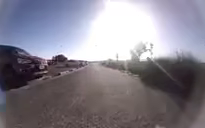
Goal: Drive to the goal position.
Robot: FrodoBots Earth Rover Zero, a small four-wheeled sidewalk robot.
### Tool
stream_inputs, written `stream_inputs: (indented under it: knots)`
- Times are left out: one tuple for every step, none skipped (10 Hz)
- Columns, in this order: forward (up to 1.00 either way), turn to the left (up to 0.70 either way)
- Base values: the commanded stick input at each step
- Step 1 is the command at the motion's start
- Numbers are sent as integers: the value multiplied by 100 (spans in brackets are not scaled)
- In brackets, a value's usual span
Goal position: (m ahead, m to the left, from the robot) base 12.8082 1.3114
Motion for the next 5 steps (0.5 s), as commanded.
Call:
stream_inputs:
  knots:
    - [70, 0]
    - [70, 0]
    - [70, 0]
    - [70, 0]
    - [70, 0]
